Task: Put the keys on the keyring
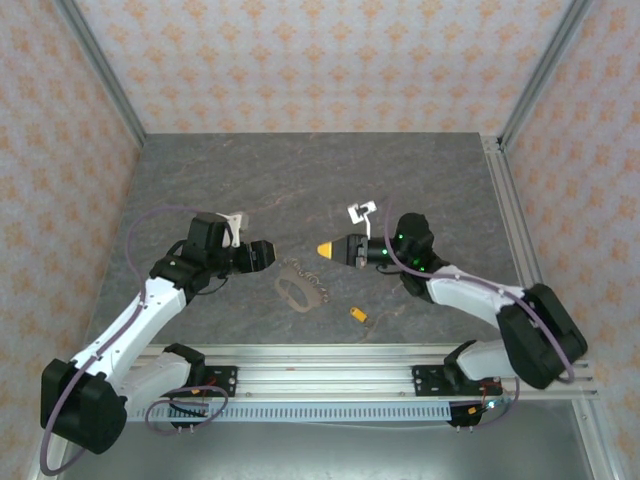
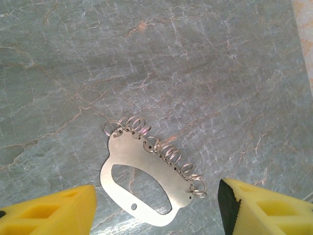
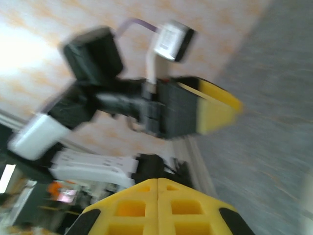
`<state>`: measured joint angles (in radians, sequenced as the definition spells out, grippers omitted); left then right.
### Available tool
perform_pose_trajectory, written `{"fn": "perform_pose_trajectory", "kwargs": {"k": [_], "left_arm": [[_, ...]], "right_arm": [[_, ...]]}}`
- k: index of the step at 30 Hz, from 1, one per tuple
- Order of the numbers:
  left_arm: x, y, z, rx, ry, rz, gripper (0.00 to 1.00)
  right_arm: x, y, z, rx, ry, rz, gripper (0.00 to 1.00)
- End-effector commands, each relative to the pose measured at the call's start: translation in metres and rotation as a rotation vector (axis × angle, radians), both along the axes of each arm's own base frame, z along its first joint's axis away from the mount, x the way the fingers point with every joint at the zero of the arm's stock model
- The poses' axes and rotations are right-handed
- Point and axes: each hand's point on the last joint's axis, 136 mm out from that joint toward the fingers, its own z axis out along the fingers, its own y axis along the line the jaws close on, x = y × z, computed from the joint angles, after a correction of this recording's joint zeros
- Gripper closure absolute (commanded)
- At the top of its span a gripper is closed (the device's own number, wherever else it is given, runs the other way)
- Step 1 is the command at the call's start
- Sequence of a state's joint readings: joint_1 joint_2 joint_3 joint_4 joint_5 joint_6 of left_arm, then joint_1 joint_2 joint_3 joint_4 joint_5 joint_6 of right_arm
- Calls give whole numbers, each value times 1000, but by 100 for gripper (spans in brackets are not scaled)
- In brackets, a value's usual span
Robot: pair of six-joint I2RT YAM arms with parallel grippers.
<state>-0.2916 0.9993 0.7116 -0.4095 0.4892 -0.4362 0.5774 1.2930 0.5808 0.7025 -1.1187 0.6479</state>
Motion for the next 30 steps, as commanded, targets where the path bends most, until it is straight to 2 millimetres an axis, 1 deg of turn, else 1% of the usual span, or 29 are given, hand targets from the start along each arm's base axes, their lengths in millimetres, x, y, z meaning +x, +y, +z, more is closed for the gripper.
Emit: {"fn": "perform_pose_trajectory", "kwargs": {"k": [1,2,4,6,9,11,12,14,16,21,26,30], "left_arm": [[3,5,13,16,-41,4,31],[4,5,12,16,-40,5,31],[5,4,11,13,-35,6,30],[6,3,10,10,-30,6,30],[7,3,12,5,-32,8,29],[7,3,12,7,-33,9,29],[6,3,11,8,-32,10,29],[6,4,9,11,-30,10,29],[6,4,6,12,-23,11,28],[5,5,5,16,-18,13,28],[4,6,4,17,-19,16,28],[4,6,3,18,-17,15,28]], "right_arm": [[-7,-26,-53,-305,-187,-76,85],[-7,-30,-59,-344,-200,-86,81],[-5,-36,-77,-423,-196,-105,69],[-6,-33,-92,-486,-199,-102,58],[-14,-28,-129,-611,-188,-65,53],[-19,-29,-150,-677,-201,-53,51],[-18,-31,-158,-703,-212,-64,50],[-17,-32,-166,-712,-231,-71,50],[-19,-28,-173,-726,-254,-46,50],[-24,-21,-190,-794,-286,33,56],[-19,-21,-196,-837,-325,49,57],[-17,-18,-194,-840,-359,62,58]]}}
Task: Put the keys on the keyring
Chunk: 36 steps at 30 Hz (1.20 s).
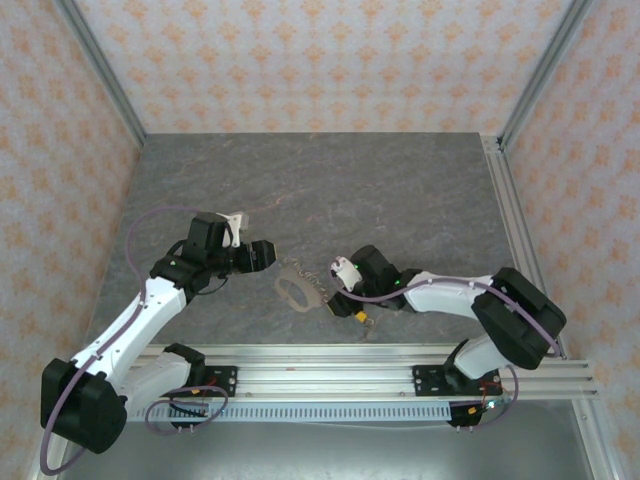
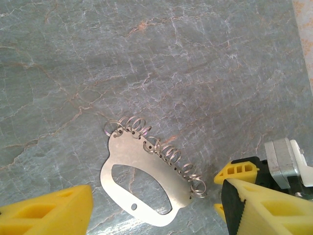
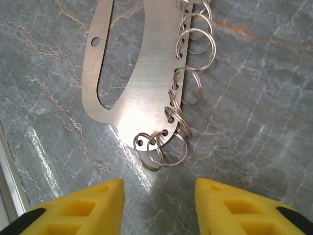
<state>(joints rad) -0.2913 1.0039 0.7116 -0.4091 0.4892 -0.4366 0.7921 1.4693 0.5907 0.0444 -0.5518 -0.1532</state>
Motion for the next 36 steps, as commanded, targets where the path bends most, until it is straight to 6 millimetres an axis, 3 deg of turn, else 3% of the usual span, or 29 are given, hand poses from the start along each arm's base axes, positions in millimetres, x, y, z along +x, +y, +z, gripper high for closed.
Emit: {"fn": "perform_pose_trajectory", "kwargs": {"k": [1,7,19,24,33,36], "left_arm": [[5,6,4,17,-19,16,28],[4,7,3,18,-10,17,28],[3,8,-4,8,13,27,29],[4,8,-4,0,16,28,29],[4,9,-4,-8,20,32,29],[4,9,-4,-10,20,34,29]], "right_arm": [[5,5,2,-29,-61,44,58],[1,10,-3,-59,-69,94,65],[-5,23,-7,-63,-73,142,66],[-4,23,-10,-68,-73,148,80],[-2,25,-8,-69,-85,148,88],[-1,25,-9,-77,-88,149,95]]}}
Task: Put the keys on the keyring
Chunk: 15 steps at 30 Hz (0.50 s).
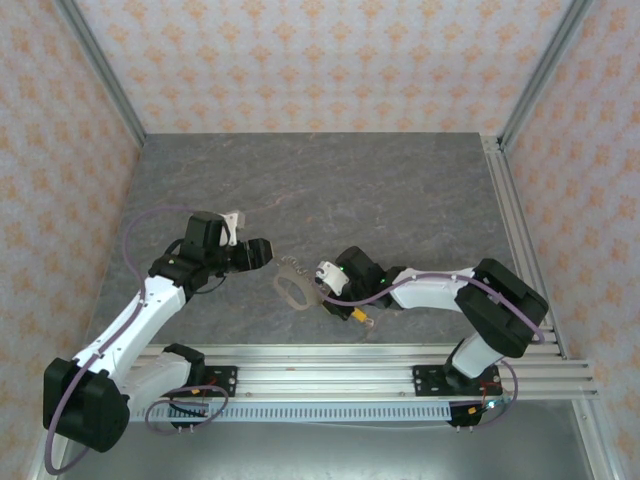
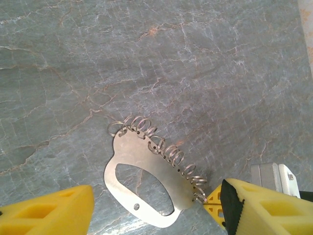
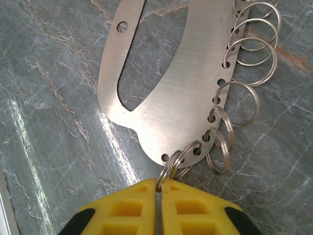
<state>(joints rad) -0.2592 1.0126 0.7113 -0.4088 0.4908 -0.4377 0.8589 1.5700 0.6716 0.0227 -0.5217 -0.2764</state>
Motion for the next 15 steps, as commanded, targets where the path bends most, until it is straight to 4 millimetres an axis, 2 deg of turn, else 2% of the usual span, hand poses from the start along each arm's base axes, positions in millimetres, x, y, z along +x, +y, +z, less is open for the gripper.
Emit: {"fn": "perform_pose_trajectory", "kwargs": {"k": [1,9,15], "left_arm": [[0,1,-1,-12,10,3,29],[0,1,-1,-8,10,1,30],[-4,-1,6,2,-8,-23,34]], "right_arm": [[3,2,1,-17,-20,9,98],[3,2,11,2,-35,14,100],[-1,3,46,44,-67,37,100]]}}
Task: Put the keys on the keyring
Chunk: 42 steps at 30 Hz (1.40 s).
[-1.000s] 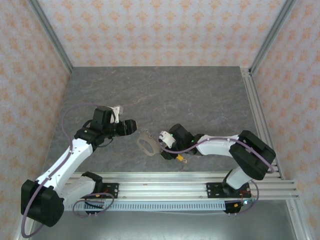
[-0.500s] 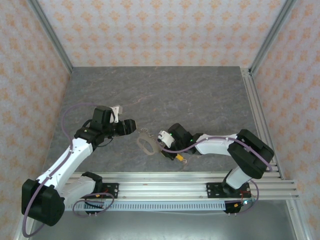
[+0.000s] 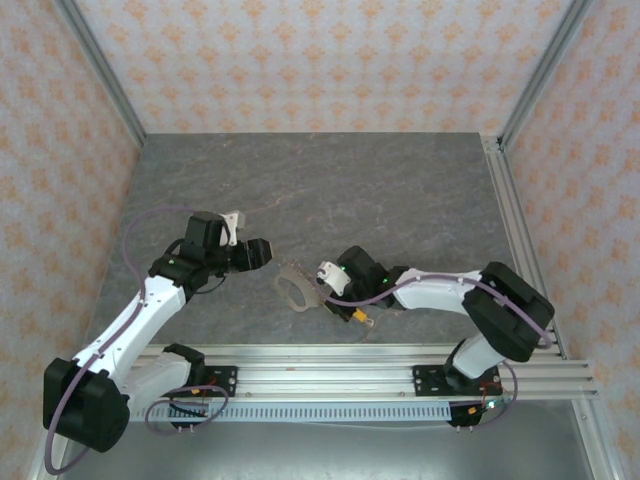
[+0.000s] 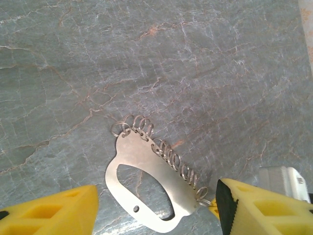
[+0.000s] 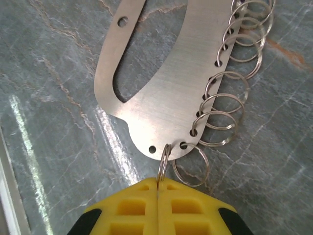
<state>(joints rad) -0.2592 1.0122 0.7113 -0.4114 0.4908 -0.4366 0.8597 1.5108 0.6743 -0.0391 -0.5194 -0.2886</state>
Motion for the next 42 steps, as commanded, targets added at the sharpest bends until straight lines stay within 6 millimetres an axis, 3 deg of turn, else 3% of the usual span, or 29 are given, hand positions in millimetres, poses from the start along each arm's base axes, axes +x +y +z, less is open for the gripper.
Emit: {"fn": "perform_pose_trajectory", "kwargs": {"k": [1,5,10,15,23,28,34,39,42], "left_arm": [[-6,-3,11,-3,-29,-35,34],[-16,-19,45,-52,-146,-102,34],[-34,-36,87,-115,-259,-201,44],[-58,-40,109,-127,-311,-298,55],[-83,-62,149,-249,-414,-493,59],[-93,-73,179,-298,-491,-593,58],[-100,-87,197,-325,-545,-698,58],[-101,-103,193,-314,-540,-771,58],[-101,-108,191,-313,-537,-793,65]], "right_arm": [[2,7,42,58,-67,37,100],[-6,8,73,108,-89,77,100],[-15,8,113,193,-133,121,100],[-28,9,158,299,-175,172,100],[-50,4,217,417,-227,259,100],[-57,4,241,477,-257,295,100],[-63,8,272,577,-294,322,100],[-62,13,288,634,-315,336,100],[-61,15,291,647,-317,337,100]]}}
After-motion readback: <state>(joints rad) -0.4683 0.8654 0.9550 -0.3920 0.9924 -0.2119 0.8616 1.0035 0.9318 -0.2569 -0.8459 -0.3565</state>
